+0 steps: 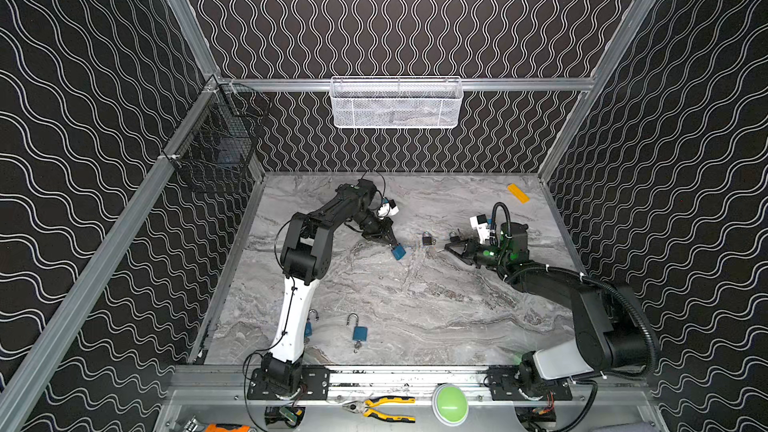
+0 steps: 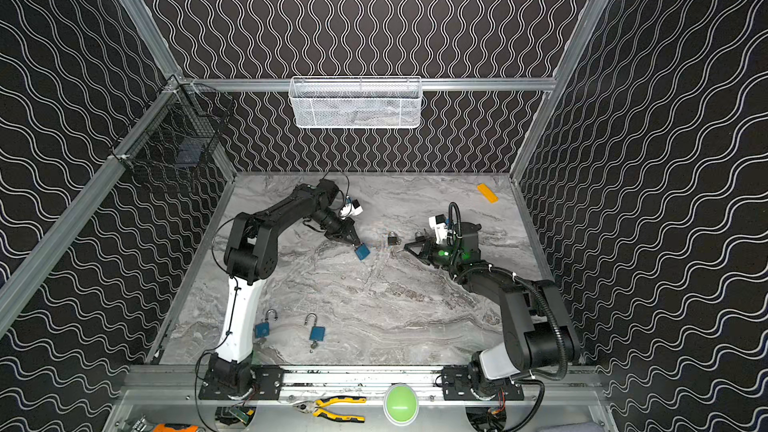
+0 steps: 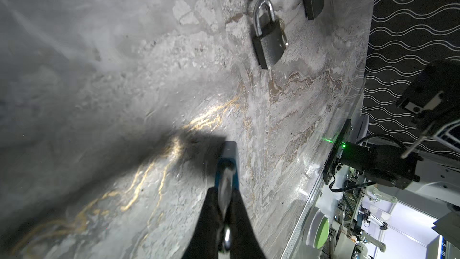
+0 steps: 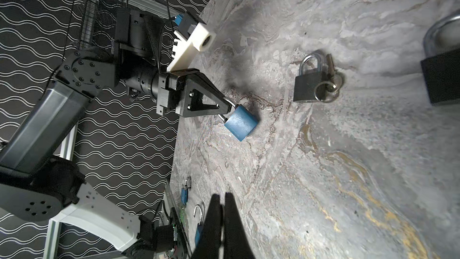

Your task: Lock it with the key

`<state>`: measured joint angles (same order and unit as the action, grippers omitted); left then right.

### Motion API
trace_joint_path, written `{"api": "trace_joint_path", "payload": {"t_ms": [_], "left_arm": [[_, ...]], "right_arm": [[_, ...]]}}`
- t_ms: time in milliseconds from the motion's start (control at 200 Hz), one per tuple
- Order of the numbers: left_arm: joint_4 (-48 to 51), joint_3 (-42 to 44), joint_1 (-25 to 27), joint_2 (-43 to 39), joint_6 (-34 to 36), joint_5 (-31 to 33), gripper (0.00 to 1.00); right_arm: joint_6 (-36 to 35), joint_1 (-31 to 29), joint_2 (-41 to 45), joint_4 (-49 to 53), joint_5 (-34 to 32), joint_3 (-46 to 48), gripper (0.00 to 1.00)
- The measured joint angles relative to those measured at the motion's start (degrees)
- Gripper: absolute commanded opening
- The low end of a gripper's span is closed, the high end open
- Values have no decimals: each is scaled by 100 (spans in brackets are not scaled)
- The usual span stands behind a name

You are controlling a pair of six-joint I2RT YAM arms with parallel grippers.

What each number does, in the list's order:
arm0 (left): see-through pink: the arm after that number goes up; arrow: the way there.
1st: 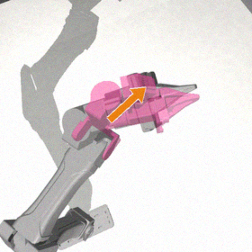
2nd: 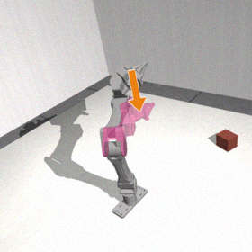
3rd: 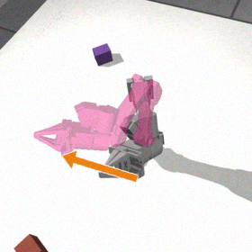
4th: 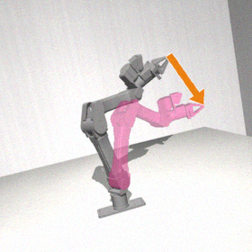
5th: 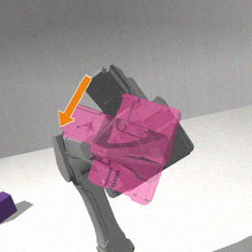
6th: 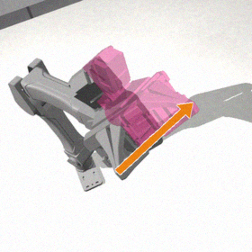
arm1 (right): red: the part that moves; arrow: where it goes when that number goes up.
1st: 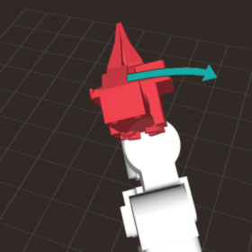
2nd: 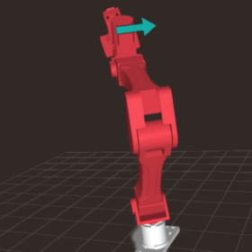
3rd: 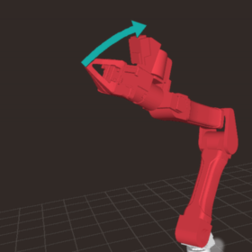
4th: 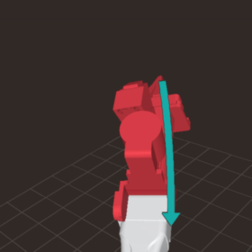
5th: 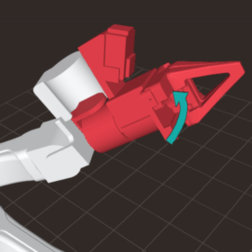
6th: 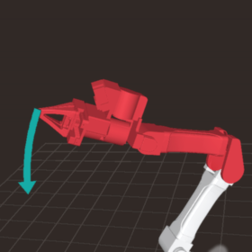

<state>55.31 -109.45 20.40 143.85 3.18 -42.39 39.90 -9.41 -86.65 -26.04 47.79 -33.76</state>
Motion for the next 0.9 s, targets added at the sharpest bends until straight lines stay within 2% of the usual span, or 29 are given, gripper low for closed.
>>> {"api": "trace_joint_path", "payload": {"t_ms": [190, 365, 465, 896], "left_arm": [[304, -245, -37, 249, 168, -114, 0], [358, -562, -87, 398, 142, -59, 15], [310, -802, -101, 553, 31, 120, 17], [13, -1261, -114, 896, -358, 179, 30]], "right_arm": [[-7, -334, -247, 151, -319, -103, 0], [-46, -752, -479, 273, -763, -297, 0], [-39, -935, -667, 308, -977, -404, 0], [17, -1071, -1213, 304, -1628, -892, 0]]}}
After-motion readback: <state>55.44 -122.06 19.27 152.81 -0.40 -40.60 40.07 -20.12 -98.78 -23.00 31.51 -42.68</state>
